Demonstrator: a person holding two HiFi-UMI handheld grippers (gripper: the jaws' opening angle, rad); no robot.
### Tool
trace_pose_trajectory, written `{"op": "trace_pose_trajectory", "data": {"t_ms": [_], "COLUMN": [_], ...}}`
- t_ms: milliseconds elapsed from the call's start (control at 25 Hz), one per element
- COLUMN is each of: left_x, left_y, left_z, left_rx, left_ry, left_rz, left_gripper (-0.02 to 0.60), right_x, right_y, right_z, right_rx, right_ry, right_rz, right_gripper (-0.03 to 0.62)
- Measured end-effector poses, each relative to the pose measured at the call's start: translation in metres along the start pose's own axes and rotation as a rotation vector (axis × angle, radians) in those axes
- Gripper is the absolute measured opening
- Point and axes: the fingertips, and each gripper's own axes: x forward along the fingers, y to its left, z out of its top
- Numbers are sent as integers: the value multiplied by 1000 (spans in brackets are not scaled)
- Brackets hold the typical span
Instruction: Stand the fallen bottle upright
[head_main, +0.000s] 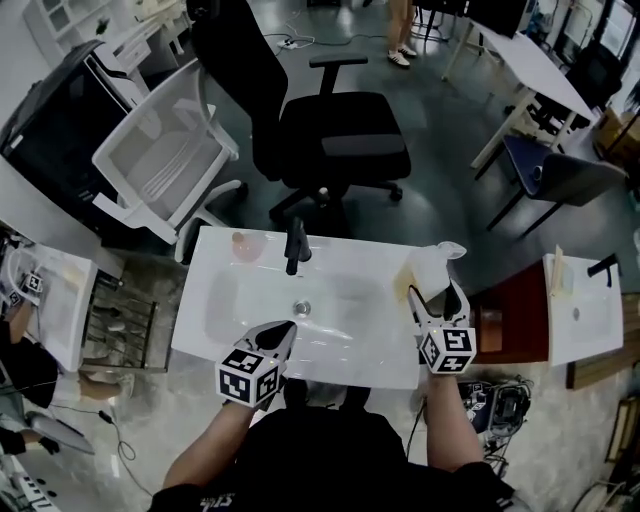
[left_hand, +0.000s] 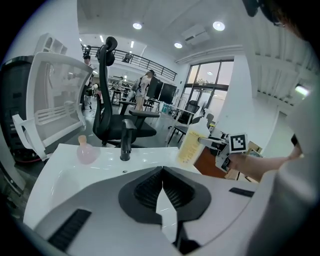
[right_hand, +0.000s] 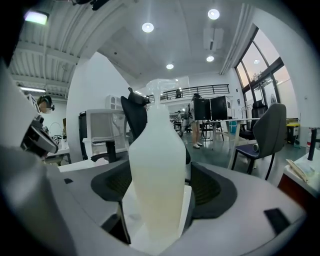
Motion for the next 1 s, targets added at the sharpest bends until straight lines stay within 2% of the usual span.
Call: {"op": "trace_pose_trajectory", "data": {"t_ms": [80, 200, 400, 560, 680, 880, 1000], "left_x": [-2, -4, -7, -12, -22, -45, -61], "left_y": [-1, 1, 5, 12, 22, 44, 58], "left_z": [6, 17, 33, 47, 62, 79, 86], "left_rx": [13, 36, 67, 121, 158, 190, 214], "left_ry": [-15, -42, -89, -119, -154, -204, -228], "left_rz": [-13, -29, -68, -97, -103, -107, -107], "left_gripper": [15, 15, 15, 15, 15, 15, 15], "right_x": [-14, -33, -56, -70, -68, -63, -57], "right_y": [1, 8, 23, 34, 52, 101, 136], "right_z": [7, 21, 39, 54, 61, 83, 95], "right_rx": [8, 15, -26, -65, -85, -109, -73], "right_ry": [-6, -26, -42, -55, -45, -70, -95], "right_rz": [-10, 0, -15, -71, -84, -63, 11], "right_gripper": [373, 310, 278, 178, 147, 127, 117]}}
